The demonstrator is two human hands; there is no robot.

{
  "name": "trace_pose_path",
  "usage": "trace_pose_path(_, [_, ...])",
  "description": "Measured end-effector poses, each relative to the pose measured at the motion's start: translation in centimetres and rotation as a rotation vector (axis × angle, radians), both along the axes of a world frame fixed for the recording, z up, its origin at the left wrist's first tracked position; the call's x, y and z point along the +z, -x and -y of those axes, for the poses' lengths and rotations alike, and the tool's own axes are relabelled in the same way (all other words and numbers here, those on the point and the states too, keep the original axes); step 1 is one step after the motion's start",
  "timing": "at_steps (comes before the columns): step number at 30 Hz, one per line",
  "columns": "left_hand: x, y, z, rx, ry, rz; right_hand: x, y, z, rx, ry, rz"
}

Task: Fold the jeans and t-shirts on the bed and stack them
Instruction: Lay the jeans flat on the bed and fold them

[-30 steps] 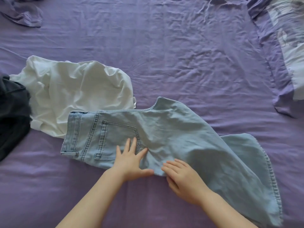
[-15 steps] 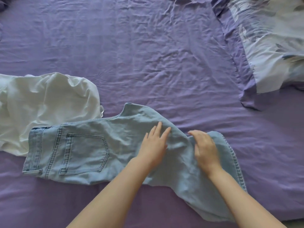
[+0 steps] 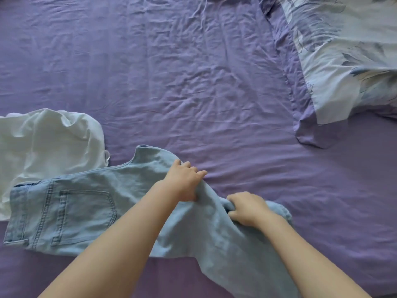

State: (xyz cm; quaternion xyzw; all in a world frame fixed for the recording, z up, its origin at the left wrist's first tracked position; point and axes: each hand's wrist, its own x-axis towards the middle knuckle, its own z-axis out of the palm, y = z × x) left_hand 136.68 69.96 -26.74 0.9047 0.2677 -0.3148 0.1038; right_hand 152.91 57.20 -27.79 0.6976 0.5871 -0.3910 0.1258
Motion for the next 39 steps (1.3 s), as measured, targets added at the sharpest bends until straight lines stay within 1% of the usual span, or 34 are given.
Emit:
trace_pose_path(5, [0.8, -0.5, -1.1, 0.118, 0.051, 0.06, 4.5, -6.7, -1.6, -0.152, -0.262, 0.274])
trace_pose_path(9, [0.6, -2.5, -1.6, 0.267, 0.035, 0.137, 4.8, -8.3, -3.8, -0.09, -0.451, 0.486])
trace_pose_path(11, [0.2, -3.2, -1.6, 0.358, 0.042, 0.157, 3.8, -8.0, -4.3, -0.064, -0.482, 0.533])
trace_pose_path(14, [-1.0, -3.7, -1.9, 0.421, 0.039, 0.15, 1.5, -8.2, -4.2, -0.037, -0.428, 0.486])
trace_pose_path(16, [-1.7, -4.1, -2.0, 0.431, 0.058, 0.157, 0.7, -8.3, -4.3, -0.016, -0.458, 0.417])
trace_pose_path(18, [-2.1, -5.0, -2.0, 0.418, 0.097, 0.194, 1.0, -8.3, -4.4, 0.034, -0.592, 0.342])
trace_pose_path(20, [-2.0, -6.1, -1.9, 0.371, 0.118, 0.269, 1.9, -8.2, -4.1, 0.127, -0.767, 0.302])
trace_pose_path(22, [-1.4, -7.0, -1.4, 0.283, 0.071, 0.381, 2.8, -7.5, -3.4, 0.271, -0.867, 0.252])
trace_pose_path(23, [-1.1, -7.2, -1.1, 0.239, 0.038, 0.429, 3.1, -7.0, -2.8, 0.327, -0.884, 0.213])
trace_pose_path(24, [-0.8, -7.2, -0.8, 0.216, 0.035, 0.461, 3.3, -6.4, -2.1, 0.358, -0.876, 0.165])
trace_pose_path(25, [-0.4, -6.9, -0.5, 0.212, 0.072, 0.465, 3.6, -5.8, -1.2, 0.364, -0.846, 0.119])
trace_pose_path(28, [-0.1, -5.4, 0.5, 0.211, 0.262, 0.374, 3.4, -4.2, 1.6, 0.299, -0.697, 0.035])
trace_pose_path(30, [0.1, -4.6, 1.0, 0.203, 0.328, 0.324, 2.7, -3.4, 3.1, 0.203, -0.594, -0.002])
trace_pose_path(32, [0.3, -4.4, 1.2, 0.181, 0.362, 0.288, 2.3, -3.1, 3.5, 0.057, -0.469, -0.035])
trace_pose_path(34, [0.4, -4.5, 1.2, 0.228, 0.406, 0.283, 2.0, -3.4, 3.3, -0.018, -0.426, -0.018])
trace_pose_path(36, [0.6, -4.8, 1.1, 0.387, 0.486, 0.315, 1.6, -4.3, 3.0, 0.016, -0.39, 0.04])
trace_pose_path(37, [0.5, -4.9, 1.1, 0.454, 0.502, 0.338, 1.5, -4.9, 2.9, 0.056, -0.335, 0.076])
trace_pose_path(39, [0.0, -5.2, 0.8, 0.474, 0.41, 0.337, 1.5, -5.9, 2.6, 0.078, -0.226, 0.128])
